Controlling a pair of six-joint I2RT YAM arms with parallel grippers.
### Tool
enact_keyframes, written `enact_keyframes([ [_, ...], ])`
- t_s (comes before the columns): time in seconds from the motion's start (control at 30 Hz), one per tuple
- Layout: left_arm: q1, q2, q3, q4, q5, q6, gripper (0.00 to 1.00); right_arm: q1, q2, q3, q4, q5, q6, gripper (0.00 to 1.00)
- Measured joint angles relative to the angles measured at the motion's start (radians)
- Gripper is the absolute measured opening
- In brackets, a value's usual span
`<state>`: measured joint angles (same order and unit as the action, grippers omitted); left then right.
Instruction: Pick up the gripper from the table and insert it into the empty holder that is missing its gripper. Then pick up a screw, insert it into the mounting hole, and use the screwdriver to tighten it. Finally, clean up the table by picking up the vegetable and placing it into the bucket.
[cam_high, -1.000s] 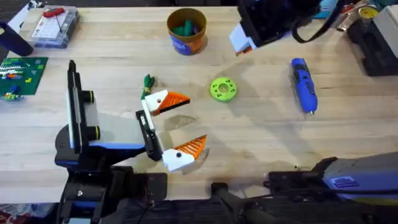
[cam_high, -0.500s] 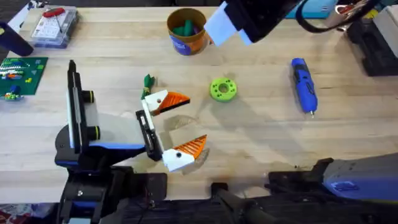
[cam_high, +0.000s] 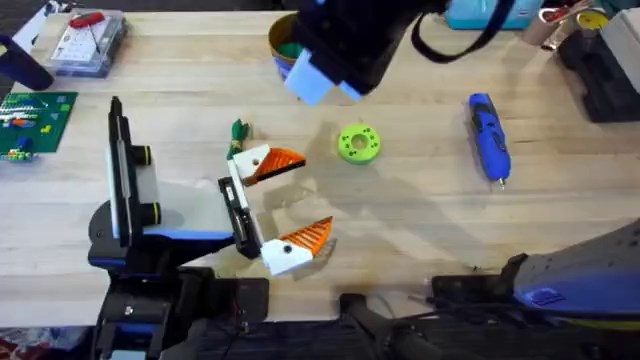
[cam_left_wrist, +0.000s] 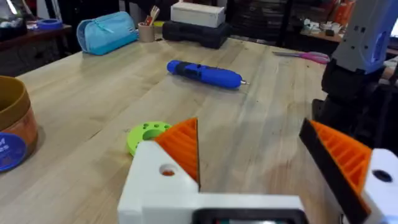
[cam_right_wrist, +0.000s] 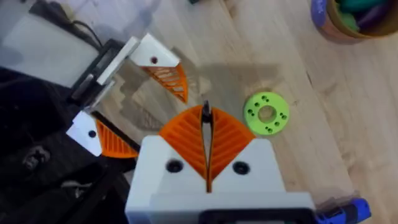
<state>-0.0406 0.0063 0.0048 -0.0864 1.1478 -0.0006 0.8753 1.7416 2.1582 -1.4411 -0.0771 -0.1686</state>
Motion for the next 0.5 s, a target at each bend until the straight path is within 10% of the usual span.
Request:
enact_keyframes([
  [0.5,0.000,0.000,0.000,0.000,0.000,0.000,0.986,0.113,0.008,0.001,0.023,0.001,-0.126,0.007],
])
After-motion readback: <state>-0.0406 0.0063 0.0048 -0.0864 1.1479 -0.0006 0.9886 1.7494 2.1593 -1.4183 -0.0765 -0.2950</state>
